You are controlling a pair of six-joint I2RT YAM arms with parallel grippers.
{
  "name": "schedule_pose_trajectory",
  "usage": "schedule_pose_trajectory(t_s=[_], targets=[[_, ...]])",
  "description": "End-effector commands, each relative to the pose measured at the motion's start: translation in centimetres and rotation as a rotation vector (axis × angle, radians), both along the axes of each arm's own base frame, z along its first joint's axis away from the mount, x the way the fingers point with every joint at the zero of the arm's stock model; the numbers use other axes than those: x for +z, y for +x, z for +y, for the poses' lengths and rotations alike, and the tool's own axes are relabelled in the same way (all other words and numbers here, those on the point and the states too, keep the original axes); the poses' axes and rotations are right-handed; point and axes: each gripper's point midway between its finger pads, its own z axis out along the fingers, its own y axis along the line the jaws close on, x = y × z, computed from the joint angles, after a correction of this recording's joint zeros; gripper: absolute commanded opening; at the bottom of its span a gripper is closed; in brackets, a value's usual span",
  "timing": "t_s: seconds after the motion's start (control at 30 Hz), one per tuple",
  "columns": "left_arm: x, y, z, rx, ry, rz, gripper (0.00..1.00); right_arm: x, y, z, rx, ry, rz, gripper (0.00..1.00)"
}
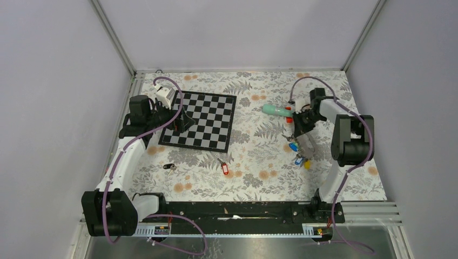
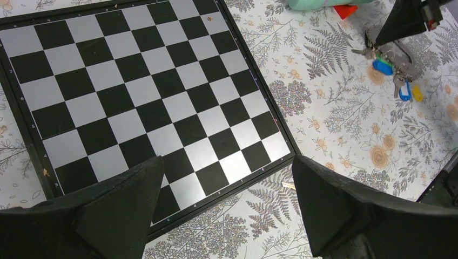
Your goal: Put the keys on the keyring
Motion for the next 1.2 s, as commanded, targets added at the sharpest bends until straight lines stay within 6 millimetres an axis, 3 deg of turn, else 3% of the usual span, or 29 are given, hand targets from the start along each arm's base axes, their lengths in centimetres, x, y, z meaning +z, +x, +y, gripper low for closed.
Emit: schedule_pose_trajectory(t_s=[0.0, 0.13, 0.23, 0.5, 0.7, 0.87, 1.17], targets=[[1.1, 0.4, -0.4, -0.031, -0.003, -0.06, 0.99, 0.8, -3.6, 5.1, 0.164, 0.041, 0.038, 0.08], [1.2, 0.4, -0.3, -0.028, -0.001, -0.063, 0.99, 0.9, -5.9, 7.5, 0.269, 0.069, 0.068, 0.11], [1.2, 0.4, -0.3, -0.029, 0.001, -0.066, 0.99, 1.4, -6.2, 7.8, 0.299, 0.064, 0.046, 0.13], [1.3, 0.4, -0.3, -0.027, 0.006, -0.07, 0.99, 3.0, -3.9, 5.0, 0.228, -0.105, -0.085, 0.33], [1.0, 0.6, -0.2, -0.028, 0.009, -0.063, 0.99, 4.4, -3.4, 5.1, 0.204, -0.102, -0.135, 0.45], [0.8, 0.6, -0.2, -0.024, 0.007, -0.055, 0.99, 5.0, -1.9, 6.2, 0.192, -0.051, -0.167, 0.51], [1.0, 0.6, -0.3, -0.026, 0.004, -0.06, 0.99, 2.2, -0.5, 6.9, 0.193, -0.027, -0.082, 0.51]])
